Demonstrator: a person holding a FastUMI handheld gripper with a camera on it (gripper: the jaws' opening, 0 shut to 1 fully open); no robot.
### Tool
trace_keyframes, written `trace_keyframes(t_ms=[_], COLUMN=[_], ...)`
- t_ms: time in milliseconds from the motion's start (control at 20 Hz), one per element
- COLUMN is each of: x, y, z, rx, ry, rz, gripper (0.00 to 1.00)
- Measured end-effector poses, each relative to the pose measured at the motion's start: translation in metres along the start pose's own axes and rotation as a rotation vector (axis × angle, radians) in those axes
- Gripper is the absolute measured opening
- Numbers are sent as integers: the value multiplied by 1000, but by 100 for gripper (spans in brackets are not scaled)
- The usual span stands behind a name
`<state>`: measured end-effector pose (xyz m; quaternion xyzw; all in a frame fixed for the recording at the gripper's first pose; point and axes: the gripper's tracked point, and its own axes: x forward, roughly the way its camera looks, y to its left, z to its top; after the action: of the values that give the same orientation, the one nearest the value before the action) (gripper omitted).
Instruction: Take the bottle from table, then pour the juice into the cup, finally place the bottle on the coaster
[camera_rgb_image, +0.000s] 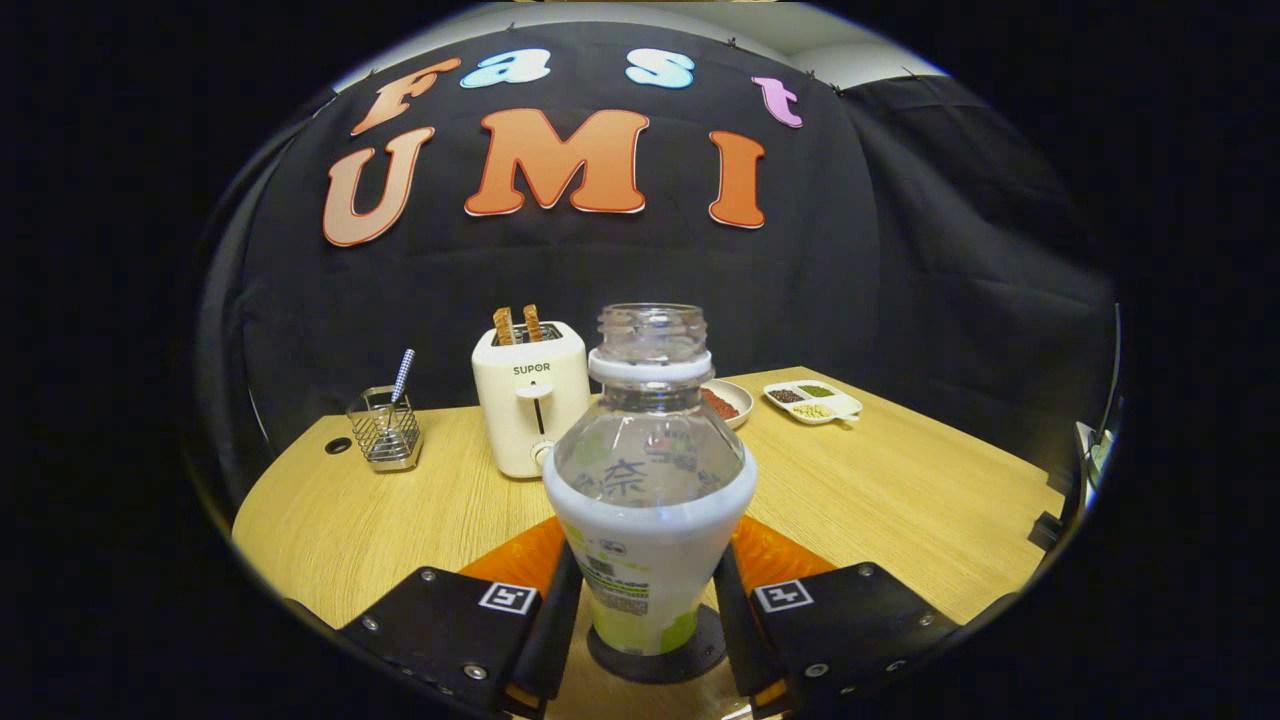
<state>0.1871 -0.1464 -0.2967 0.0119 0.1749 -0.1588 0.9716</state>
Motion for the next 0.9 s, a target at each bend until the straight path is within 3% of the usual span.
trace_keyframes(t_ms=[450, 700, 900], x=[-4, -20, -55], y=[-4, 3, 6], z=[-9, 10, 55], rx=[-16, 35, 51], ry=[0, -41, -92], rz=[-27, -19, -22], gripper=[69, 93, 97])
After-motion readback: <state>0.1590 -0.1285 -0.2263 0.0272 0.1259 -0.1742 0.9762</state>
